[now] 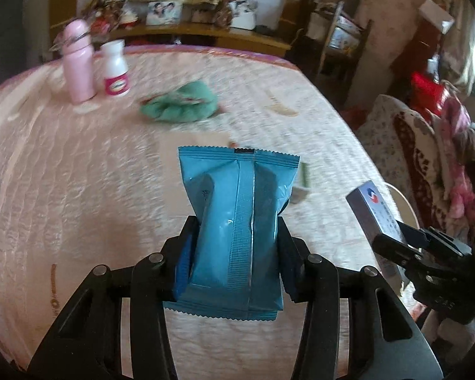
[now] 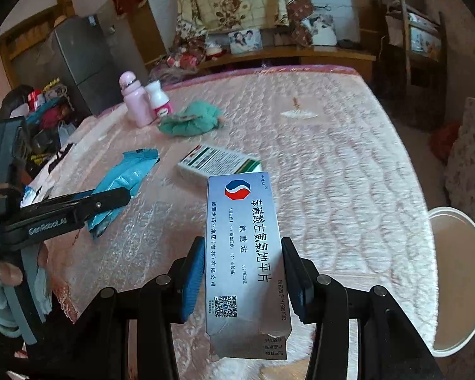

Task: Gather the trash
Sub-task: 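Carry the blue packet and medicine box over the white bin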

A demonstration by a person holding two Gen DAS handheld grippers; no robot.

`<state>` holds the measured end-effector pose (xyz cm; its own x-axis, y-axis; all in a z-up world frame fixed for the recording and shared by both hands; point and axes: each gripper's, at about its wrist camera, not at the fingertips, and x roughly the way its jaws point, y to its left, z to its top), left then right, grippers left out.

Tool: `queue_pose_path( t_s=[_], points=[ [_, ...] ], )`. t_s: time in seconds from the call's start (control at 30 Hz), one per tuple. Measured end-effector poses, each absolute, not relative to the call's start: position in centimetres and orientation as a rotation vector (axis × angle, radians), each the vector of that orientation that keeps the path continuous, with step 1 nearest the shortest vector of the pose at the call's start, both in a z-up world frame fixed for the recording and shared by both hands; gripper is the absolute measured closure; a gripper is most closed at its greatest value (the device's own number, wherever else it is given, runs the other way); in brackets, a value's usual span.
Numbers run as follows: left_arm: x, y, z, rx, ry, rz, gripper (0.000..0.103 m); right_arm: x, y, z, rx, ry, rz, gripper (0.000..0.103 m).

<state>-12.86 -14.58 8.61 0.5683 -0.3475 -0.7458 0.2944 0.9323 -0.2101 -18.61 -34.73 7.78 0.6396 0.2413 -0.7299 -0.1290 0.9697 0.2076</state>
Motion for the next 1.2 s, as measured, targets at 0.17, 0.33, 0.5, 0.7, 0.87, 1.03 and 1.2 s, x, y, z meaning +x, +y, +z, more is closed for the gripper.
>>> queue_pose_path(
  t_s=[0.17, 0.33, 0.5, 0.7, 0.87, 1.03, 1.2],
  points=[
    [-13.5, -18.0, 9.4, -0.033, 0.875, -0.418, 0.059, -20.1, -37.3, 8.9, 0.164, 0.82, 0.156, 0.058],
    [-13.8, -21.6, 10.0, -0.011, 0.866, -0.466, 0.059, -21.5, -40.3, 9.5, 0.187, 0.8, 0.096, 0.058],
    [-14.6, -26.0, 10.5, 0.03, 0.85, -0.526, 0.059, -22.9, -43.9, 9.9, 0.223, 0.782, 0.028, 0.058],
    [-15.2, -31.2, 10.8, 0.07, 0.839, -0.59, 0.059, -24.8, -48.2, 10.1, 0.259, 0.764, -0.054, 0.058],
    [-15.4, -35.4, 10.9, 0.104, 0.827, -0.634, 0.059, -26.2, -51.7, 9.9, 0.285, 0.759, -0.121, 0.058],
    [-15.2, -39.0, 10.4, 0.117, 0.842, -0.675, 0.059, -27.0, -54.9, 9.2, 0.31, 0.769, -0.185, 0.058],
    [-15.3, -42.1, 9.7, 0.135, 0.861, -0.72, 0.059, -27.4, -57.7, 8.4, 0.337, 0.779, -0.236, 0.058]
  ],
)
